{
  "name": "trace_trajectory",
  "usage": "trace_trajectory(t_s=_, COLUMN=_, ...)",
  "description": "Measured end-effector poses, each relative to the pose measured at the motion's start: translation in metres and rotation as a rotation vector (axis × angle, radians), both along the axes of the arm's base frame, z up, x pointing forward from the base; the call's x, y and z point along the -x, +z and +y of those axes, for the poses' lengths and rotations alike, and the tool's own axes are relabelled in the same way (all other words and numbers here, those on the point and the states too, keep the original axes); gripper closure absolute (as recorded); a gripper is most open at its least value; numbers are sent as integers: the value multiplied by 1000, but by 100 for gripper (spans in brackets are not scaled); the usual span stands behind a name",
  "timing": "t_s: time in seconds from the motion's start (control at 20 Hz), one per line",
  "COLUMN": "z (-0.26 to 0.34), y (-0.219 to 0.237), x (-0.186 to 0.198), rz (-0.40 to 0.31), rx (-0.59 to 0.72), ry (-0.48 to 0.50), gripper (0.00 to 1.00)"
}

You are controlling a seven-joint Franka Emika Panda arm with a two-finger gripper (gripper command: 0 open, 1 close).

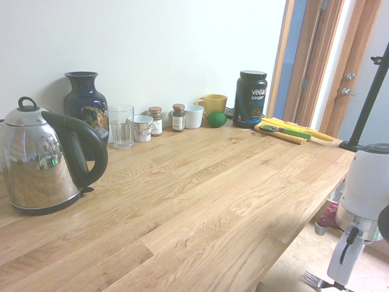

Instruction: Put fork in the drawer

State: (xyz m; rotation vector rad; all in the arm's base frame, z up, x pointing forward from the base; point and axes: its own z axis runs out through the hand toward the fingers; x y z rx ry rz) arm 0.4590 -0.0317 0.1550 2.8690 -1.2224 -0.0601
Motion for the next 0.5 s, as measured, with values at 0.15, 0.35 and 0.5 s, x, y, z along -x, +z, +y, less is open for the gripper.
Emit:
trace_trajectory(t_s=0.15, z=2, y=-2, x=-5, rz=-1, rx=0, ry=1, gripper=100)
trace_trajectory(t_s=0.35, z=7, y=-2, x=-12, rz=-2, rx=-1, ry=-1, gripper=0)
trace_trajectory(t_s=0.5, z=6, y=-3, x=-12, rz=1, rx=0, ry=-6, gripper=0)
